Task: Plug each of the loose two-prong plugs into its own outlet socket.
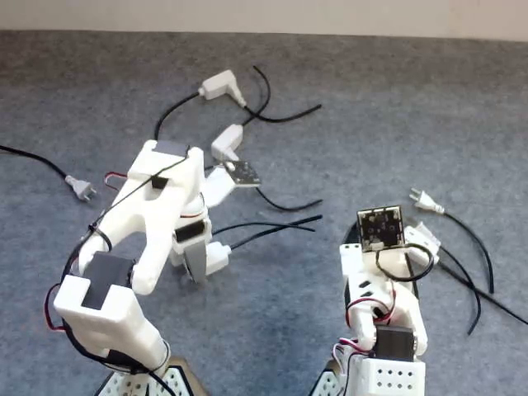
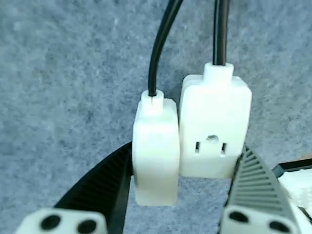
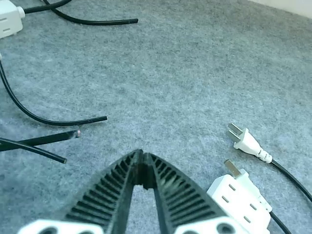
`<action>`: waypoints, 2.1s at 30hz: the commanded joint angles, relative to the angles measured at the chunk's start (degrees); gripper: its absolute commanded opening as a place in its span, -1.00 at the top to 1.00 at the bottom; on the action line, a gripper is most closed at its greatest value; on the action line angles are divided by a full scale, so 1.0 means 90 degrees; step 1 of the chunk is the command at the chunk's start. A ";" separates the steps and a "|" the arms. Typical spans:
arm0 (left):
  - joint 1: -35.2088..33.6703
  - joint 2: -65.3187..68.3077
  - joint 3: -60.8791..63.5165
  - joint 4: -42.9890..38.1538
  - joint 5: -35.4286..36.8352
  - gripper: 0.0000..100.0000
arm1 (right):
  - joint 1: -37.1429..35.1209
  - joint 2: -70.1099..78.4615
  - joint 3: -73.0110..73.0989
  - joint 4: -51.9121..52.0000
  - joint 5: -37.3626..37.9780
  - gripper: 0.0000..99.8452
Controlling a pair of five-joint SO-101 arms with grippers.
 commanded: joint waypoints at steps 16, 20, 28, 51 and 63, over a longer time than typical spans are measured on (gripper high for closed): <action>0.0161 -0.0278 -0.0083 -0.0049 -0.1534 0.28 | -0.0063 -0.0024 0.0884 0.0044 0.0078 0.98; -0.0024 -0.0298 -0.0142 -0.0107 -0.1592 0.28 | -0.0063 -0.0024 0.0884 0.0044 0.0078 0.98; -0.0786 -0.0230 -0.0317 -0.1104 -0.1602 0.28 | -0.0063 -0.0024 0.0884 0.0044 0.0078 0.98; -0.2232 -0.0308 -0.0259 -0.3917 -0.1094 0.28 | -0.0063 -0.0024 0.0884 0.0044 0.0078 0.98; -0.3023 -0.0249 -0.1617 -0.2608 0.5187 0.28 | -0.0161 -0.0024 0.0884 0.0054 0.0078 0.98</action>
